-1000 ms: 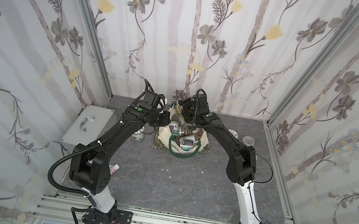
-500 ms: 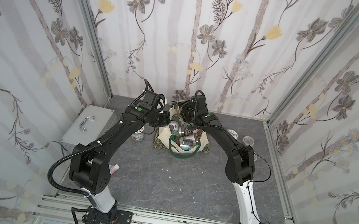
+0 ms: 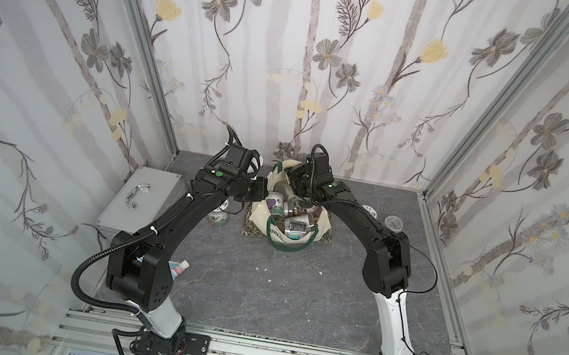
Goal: Take out the seed jars from the canvas bag
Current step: Pick up the seed jar from the canvas bag, then place the seed jar at the center of the board.
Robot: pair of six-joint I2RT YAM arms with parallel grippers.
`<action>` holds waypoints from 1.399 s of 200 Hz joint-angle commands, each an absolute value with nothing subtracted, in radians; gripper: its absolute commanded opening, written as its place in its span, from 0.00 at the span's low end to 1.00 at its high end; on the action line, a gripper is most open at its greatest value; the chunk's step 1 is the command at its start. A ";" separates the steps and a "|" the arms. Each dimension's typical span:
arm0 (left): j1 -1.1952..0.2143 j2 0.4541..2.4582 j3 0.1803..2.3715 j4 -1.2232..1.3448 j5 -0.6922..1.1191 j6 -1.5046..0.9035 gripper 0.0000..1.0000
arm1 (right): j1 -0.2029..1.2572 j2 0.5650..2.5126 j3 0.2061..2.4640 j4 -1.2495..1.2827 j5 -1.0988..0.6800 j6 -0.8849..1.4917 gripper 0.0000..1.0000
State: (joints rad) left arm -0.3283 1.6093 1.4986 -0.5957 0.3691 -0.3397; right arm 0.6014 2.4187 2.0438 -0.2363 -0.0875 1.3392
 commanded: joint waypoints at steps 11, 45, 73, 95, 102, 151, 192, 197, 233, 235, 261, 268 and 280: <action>-0.328 1.578 1.477 -0.558 0.366 -0.340 0.20 | 0.616 2.328 1.936 -0.270 -0.083 1.284 0.47; -0.332 1.529 1.427 -0.498 0.385 -0.347 0.59 | 0.637 2.223 1.874 -0.247 -0.051 1.115 0.47; -0.343 1.458 1.369 -0.425 0.372 -0.342 0.76 | 0.658 2.105 1.741 -0.185 -0.026 0.985 0.47; -0.355 1.401 1.323 -0.366 0.361 -0.332 0.82 | 0.673 1.997 1.599 -0.094 -0.004 0.888 0.46; -0.359 1.383 1.309 -0.347 0.358 -0.329 0.85 | 0.678 1.959 1.555 -0.065 0.003 0.859 0.46; -0.380 1.267 1.240 -0.262 0.341 -0.303 1.00 | 0.704 1.706 1.202 0.191 0.044 0.648 0.48; -0.382 1.271 1.321 -0.362 0.538 -0.455 1.00 | 0.764 1.527 1.014 0.274 0.137 0.439 0.49; -0.384 1.274 1.327 -0.363 0.572 -0.480 1.00 | 0.768 1.511 0.994 0.278 0.152 0.414 0.50; -0.472 1.288 1.364 -0.452 0.660 -0.504 1.00 | 0.895 1.428 0.938 0.285 0.268 0.256 0.50; -0.478 1.289 1.366 -0.458 0.662 -0.503 1.00 | 0.899 1.426 0.938 0.284 0.273 0.248 0.50; -0.506 1.291 1.356 -0.490 0.693 -0.511 1.00 | 0.963 1.403 0.930 0.276 0.332 0.185 0.50; -0.509 1.293 1.353 -0.498 0.697 -0.507 1.00 | 0.980 1.399 0.930 0.275 0.346 0.169 0.50; -0.516 1.299 1.353 -0.517 0.701 -0.501 1.00 | 1.001 1.396 0.930 0.271 0.365 0.142 0.50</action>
